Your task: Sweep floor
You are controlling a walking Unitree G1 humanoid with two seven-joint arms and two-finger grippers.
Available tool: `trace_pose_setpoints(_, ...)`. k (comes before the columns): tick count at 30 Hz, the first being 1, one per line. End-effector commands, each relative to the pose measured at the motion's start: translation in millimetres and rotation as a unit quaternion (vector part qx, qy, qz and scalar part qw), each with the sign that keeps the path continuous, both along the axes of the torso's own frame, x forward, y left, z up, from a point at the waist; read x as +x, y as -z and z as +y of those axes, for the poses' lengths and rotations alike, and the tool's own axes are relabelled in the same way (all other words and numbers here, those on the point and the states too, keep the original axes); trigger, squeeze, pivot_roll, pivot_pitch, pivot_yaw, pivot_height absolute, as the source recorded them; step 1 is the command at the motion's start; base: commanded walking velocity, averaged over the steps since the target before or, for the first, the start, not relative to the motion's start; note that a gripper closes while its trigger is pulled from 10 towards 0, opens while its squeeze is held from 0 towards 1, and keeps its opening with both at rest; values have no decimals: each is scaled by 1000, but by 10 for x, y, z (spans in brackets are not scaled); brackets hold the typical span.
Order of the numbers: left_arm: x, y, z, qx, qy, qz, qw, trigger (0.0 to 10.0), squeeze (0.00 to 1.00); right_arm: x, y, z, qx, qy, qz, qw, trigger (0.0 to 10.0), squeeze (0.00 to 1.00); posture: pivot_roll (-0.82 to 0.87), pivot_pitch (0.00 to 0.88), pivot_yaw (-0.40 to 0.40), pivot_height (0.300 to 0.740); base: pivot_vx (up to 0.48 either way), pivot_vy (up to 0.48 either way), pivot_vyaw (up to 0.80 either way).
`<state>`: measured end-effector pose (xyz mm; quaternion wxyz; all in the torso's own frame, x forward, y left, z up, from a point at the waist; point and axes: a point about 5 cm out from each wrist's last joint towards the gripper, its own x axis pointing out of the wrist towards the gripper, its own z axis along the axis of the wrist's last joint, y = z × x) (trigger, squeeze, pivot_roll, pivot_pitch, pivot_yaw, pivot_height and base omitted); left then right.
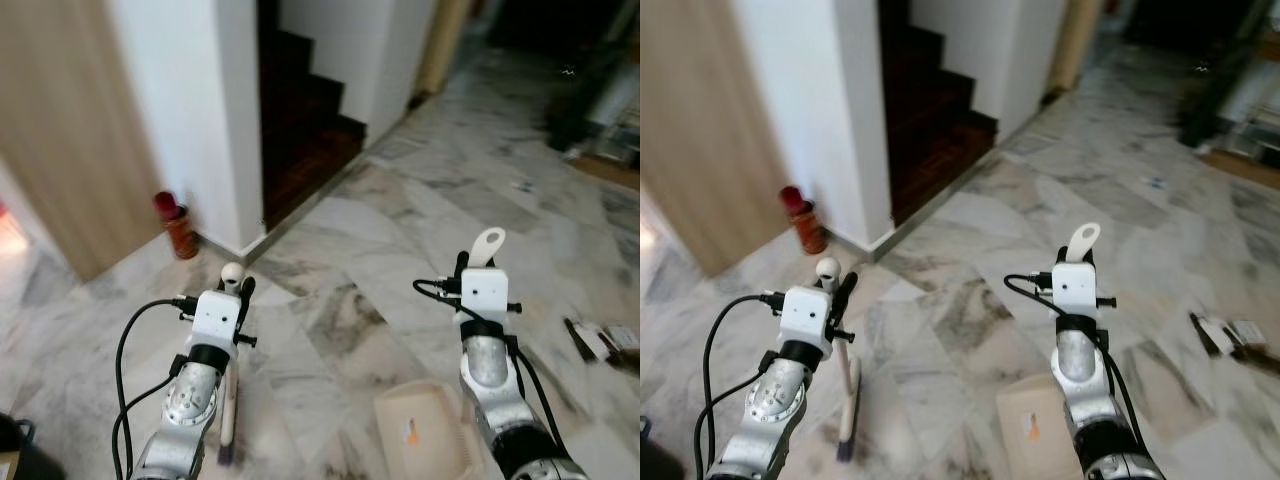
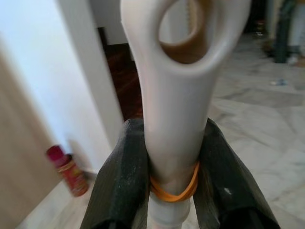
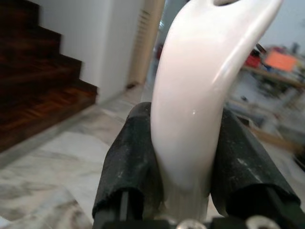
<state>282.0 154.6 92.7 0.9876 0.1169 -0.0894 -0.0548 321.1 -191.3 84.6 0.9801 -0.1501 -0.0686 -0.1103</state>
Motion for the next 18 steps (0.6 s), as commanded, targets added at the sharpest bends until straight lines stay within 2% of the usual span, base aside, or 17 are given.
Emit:
trace_pose_setpoints(1,13,-60,-21,3,2,-17,1000,10000,0,9,-47,-23,-3,-1,-11,1000,10000,0,95,0,-16,740,0,0,-800)
trace_pose_setpoints(18,35,-54,-2,0,3,-16,1000,10000,0,0,-42,4,0,-5,-13,1000,10000,0,88,0,-12,740,0,0,-800)
